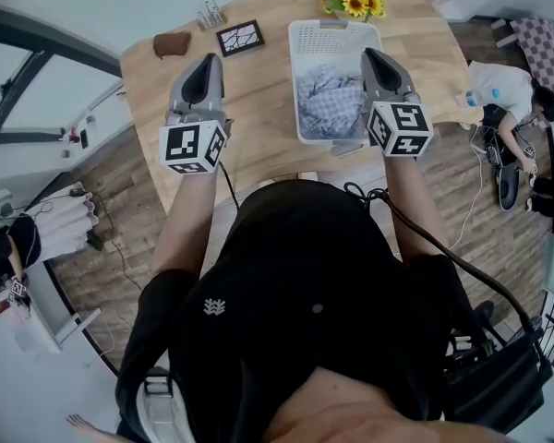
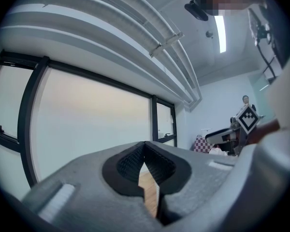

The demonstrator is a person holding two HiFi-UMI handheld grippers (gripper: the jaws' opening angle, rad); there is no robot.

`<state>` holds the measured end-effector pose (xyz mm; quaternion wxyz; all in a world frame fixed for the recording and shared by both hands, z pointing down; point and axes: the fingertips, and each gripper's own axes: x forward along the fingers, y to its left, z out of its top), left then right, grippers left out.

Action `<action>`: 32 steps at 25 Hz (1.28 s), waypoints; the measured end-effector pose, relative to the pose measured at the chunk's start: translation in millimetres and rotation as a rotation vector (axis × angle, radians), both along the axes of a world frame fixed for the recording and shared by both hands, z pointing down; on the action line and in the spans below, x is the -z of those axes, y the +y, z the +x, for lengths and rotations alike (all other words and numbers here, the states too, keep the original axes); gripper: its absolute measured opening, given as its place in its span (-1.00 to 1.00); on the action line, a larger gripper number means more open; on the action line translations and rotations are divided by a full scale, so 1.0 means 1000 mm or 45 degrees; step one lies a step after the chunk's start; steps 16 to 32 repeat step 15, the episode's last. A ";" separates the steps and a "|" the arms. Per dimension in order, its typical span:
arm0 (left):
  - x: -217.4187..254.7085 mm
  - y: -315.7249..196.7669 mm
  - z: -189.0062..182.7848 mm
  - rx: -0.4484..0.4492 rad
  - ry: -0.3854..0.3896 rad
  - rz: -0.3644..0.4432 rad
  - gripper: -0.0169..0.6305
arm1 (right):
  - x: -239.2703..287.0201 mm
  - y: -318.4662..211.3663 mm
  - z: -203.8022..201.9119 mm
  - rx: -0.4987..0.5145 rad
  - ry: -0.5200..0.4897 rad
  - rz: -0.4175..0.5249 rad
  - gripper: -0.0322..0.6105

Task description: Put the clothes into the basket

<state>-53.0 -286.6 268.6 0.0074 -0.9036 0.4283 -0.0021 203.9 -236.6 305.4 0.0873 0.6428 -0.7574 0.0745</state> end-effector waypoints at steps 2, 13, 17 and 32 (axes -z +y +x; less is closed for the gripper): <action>0.000 -0.002 -0.001 0.001 0.002 0.001 -0.95 | 0.000 -0.002 -0.001 0.002 0.005 -0.001 -0.91; -0.001 -0.004 -0.003 -0.006 -0.002 -0.001 -0.95 | 0.000 -0.005 -0.002 -0.003 0.011 -0.001 -0.91; 0.000 -0.006 -0.002 -0.011 -0.004 0.002 -0.95 | 0.001 -0.006 -0.002 -0.005 0.012 0.003 -0.91; 0.000 -0.006 -0.002 -0.011 -0.004 0.002 -0.95 | 0.001 -0.006 -0.002 -0.005 0.012 0.003 -0.91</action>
